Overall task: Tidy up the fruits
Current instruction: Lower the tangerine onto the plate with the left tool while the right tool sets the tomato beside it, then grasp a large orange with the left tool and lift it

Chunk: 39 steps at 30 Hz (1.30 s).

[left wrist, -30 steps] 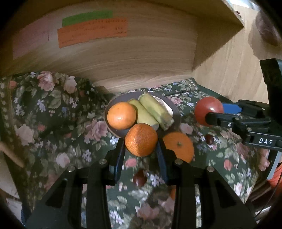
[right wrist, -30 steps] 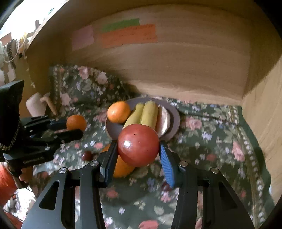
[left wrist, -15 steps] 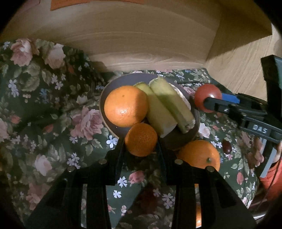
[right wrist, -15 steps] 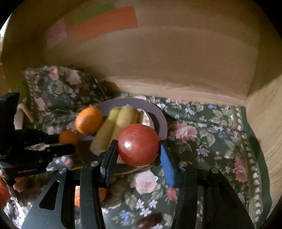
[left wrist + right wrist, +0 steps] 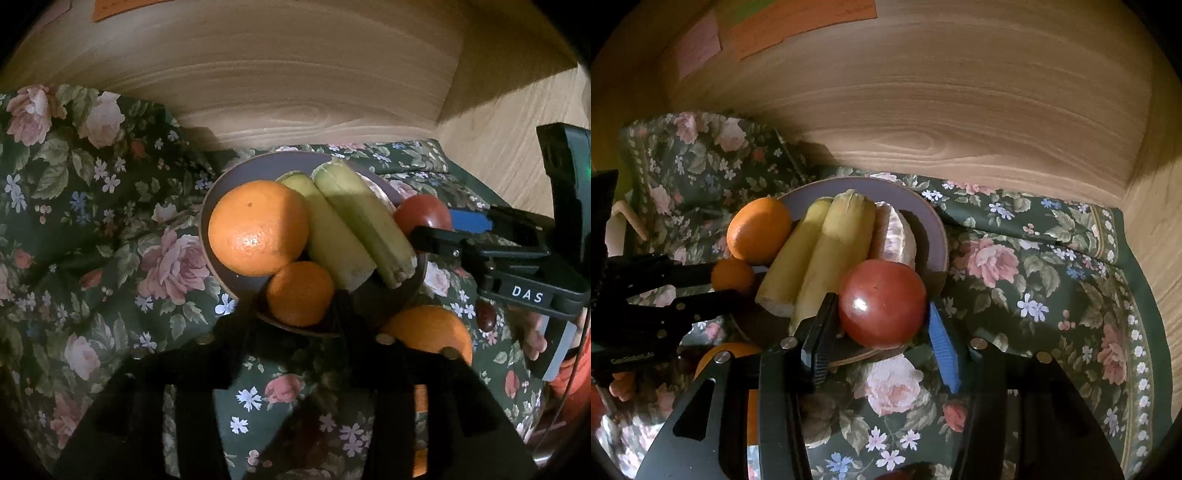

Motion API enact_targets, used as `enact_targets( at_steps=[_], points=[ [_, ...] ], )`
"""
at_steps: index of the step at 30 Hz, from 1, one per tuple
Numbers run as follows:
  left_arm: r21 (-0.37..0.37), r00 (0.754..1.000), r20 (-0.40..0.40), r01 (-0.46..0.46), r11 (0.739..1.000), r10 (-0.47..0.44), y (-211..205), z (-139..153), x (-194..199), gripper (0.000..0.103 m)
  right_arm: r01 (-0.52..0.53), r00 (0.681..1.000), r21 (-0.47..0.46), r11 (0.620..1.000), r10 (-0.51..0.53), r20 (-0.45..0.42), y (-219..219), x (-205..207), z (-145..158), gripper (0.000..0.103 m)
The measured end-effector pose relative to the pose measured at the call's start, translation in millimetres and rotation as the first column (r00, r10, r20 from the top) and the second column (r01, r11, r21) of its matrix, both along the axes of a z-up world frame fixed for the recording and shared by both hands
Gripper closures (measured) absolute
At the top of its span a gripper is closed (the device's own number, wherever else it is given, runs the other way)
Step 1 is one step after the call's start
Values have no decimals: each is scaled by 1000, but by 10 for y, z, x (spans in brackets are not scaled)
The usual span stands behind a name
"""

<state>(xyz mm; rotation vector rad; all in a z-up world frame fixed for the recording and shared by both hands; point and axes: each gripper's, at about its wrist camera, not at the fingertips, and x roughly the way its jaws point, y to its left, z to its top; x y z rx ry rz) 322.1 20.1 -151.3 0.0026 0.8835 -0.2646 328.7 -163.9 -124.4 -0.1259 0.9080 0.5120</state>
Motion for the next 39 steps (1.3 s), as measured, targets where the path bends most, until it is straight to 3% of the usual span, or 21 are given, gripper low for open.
enact_targets(
  at_steps=[10, 22, 24, 26, 39],
  points=[
    [4, 999, 39, -9, 1000, 9, 48, 131, -124, 49, 0, 1000, 41, 999, 1, -27, -40, -98, 87, 49],
    [4, 994, 108, 11, 1000, -11, -31, 388, -521, 44, 17, 998, 69, 997, -22, 59, -285, -579, 418, 49],
    [4, 994, 110, 22, 1000, -22, -89, 390, -576, 39, 18, 997, 59, 998, -22, 70, -320, -668, 423, 49],
    [9, 992, 120, 32, 999, -33, -157, 369, -640, 34, 18, 997, 50, 999, -22, 69, -351, -750, 394, 49],
    [21, 993, 17, 114, 993, -114, -525, 28, -661, 34, 35, 998, 0, 999, -35, -55, -463, -903, -160, 49]
  ],
)
